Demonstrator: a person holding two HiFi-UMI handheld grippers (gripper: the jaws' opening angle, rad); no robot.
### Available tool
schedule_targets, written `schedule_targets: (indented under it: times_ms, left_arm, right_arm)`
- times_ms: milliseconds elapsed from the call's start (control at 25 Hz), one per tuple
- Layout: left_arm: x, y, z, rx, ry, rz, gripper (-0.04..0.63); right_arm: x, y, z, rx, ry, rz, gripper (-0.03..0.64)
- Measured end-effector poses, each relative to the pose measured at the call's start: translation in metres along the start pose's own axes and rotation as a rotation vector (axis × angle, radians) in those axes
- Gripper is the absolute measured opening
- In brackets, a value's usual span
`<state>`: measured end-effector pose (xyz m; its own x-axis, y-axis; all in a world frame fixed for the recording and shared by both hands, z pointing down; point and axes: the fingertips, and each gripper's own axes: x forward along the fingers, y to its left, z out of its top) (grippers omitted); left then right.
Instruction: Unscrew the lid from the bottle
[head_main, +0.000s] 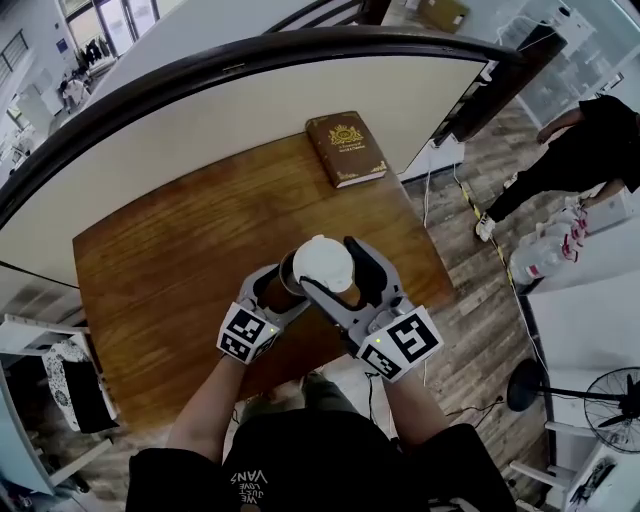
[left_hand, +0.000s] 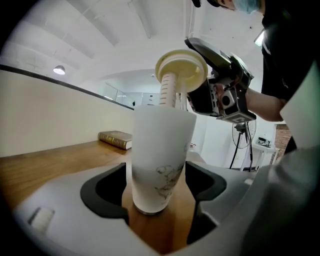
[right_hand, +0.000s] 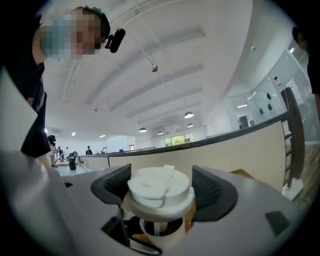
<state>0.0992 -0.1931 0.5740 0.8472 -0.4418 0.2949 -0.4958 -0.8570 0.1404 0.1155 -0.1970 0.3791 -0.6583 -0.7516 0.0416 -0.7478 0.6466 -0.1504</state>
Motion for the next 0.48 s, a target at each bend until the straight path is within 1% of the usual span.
schedule_targets:
  times_ms: [240, 480]
  left_arm:
    - [-0.034, 0.003, 0.012, -0.018, -0.033, 0.023, 0.362]
    - [-0.079, 0.01, 0.032, -0.028, -0.096, 0.07, 0.362]
  right_arm:
    - [-0.016, 0.004, 0.028, 0.016, -0.077, -0.05, 0.351]
    - [-0.038, 0.009, 0.061, 0.037, -0.194, -0.122, 0.351]
